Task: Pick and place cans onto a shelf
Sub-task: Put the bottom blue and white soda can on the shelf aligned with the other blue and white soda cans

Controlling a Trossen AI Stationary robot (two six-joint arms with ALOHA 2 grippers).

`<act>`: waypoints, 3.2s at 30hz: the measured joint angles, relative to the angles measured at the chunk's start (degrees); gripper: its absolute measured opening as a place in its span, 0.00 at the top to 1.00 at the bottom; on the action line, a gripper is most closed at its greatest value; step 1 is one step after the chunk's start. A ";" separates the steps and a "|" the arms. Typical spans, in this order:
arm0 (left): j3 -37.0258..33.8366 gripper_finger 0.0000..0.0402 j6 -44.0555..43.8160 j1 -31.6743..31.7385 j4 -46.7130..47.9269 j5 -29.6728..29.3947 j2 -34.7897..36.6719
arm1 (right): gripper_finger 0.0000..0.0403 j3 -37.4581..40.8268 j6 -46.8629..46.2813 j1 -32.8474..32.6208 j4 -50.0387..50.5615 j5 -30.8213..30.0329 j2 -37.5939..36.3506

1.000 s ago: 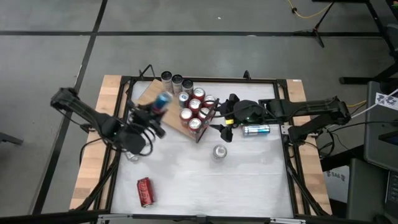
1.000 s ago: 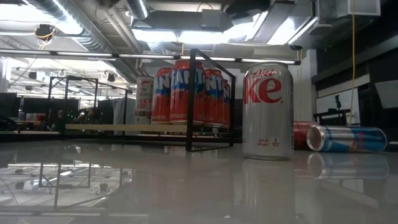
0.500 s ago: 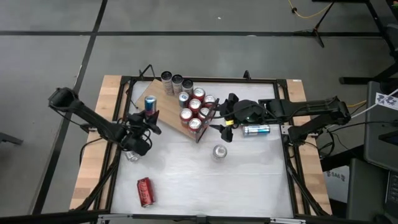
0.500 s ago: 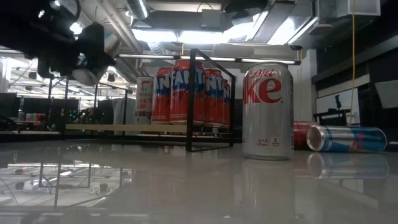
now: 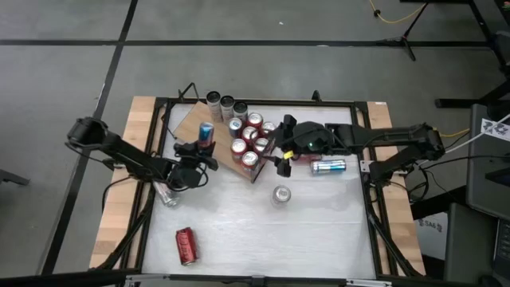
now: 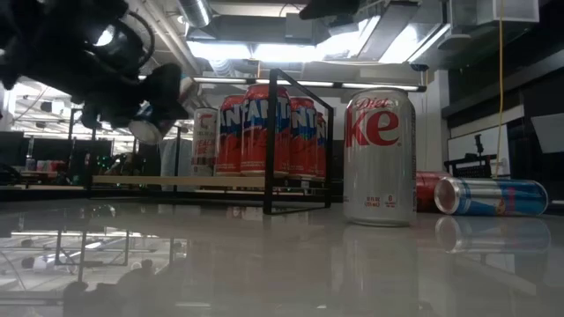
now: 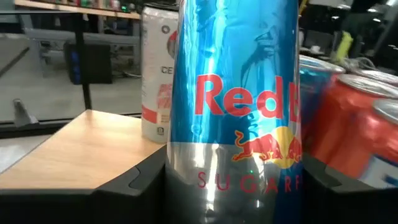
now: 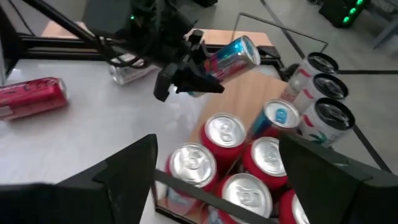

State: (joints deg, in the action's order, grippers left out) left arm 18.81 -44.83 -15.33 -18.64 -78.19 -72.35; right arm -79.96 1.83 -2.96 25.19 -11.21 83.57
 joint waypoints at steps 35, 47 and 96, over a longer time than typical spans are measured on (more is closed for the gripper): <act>0.00 0.46 44.19 5.39 -49.36 19.81 -6.28 | 0.19 0.00 9.41 8.58 -21.38 10.35 6.96; 0.00 0.46 59.73 4.00 -61.78 31.22 -6.28 | 0.19 0.02 -1.71 8.61 -35.17 13.51 11.93; 2.89 0.36 62.67 1.60 -54.89 28.24 -6.30 | 0.48 -0.04 1.13 7.49 -39.87 21.10 16.79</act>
State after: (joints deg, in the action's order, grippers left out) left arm 21.69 17.84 -13.73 -73.53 -49.95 -78.65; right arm -80.01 2.96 4.54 -14.68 9.88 100.36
